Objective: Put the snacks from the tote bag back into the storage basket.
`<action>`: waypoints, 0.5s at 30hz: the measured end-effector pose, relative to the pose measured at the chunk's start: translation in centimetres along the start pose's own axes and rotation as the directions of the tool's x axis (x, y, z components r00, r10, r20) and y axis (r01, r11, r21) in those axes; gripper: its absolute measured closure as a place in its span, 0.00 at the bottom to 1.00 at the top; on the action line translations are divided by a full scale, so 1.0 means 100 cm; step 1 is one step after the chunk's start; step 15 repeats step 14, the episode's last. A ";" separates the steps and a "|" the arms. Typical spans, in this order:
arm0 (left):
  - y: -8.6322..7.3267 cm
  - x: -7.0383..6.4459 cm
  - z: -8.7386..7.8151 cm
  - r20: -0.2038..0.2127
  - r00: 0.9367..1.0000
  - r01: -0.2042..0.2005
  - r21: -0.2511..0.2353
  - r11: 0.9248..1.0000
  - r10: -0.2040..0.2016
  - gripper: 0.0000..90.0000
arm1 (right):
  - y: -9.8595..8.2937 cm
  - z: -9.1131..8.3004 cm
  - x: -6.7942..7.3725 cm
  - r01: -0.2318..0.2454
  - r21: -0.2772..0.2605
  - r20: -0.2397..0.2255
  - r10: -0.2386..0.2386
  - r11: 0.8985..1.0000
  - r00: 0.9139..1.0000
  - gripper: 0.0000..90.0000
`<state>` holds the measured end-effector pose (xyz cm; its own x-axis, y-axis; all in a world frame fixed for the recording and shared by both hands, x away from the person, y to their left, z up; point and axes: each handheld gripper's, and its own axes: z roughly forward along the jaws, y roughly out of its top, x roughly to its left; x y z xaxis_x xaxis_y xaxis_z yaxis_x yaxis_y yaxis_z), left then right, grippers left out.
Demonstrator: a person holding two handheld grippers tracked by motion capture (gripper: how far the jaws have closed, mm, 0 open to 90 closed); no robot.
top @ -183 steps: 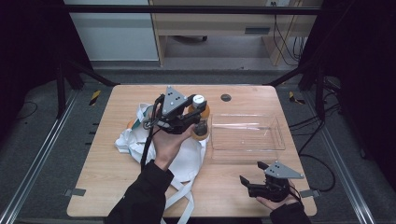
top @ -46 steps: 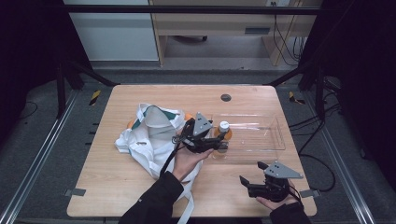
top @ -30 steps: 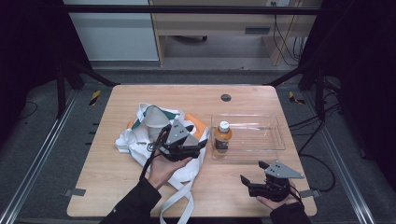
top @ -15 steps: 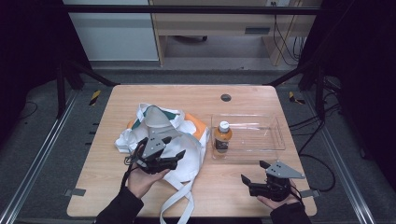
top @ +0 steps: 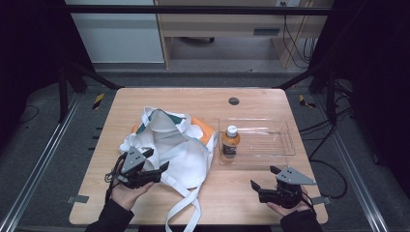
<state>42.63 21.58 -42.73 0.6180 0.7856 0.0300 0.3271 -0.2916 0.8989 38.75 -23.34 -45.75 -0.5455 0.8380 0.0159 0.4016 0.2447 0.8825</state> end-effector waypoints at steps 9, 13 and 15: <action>-0.030 0.020 -0.018 -0.014 0.999 0.035 -0.008 0.999 -0.035 0.29 | -0.001 0.002 -0.001 0.009 0.006 0.007 -0.009 1.000 1.000 0.14; -0.040 0.025 -0.025 -0.031 0.998 0.046 -0.004 0.999 -0.046 0.29 | -0.001 0.002 -0.001 0.007 0.007 0.008 -0.007 1.000 1.000 0.14; -0.041 0.026 -0.026 -0.035 0.998 0.050 -0.004 0.999 -0.050 0.29 | -0.001 0.002 -0.001 0.009 0.007 0.009 -0.009 1.000 1.000 0.14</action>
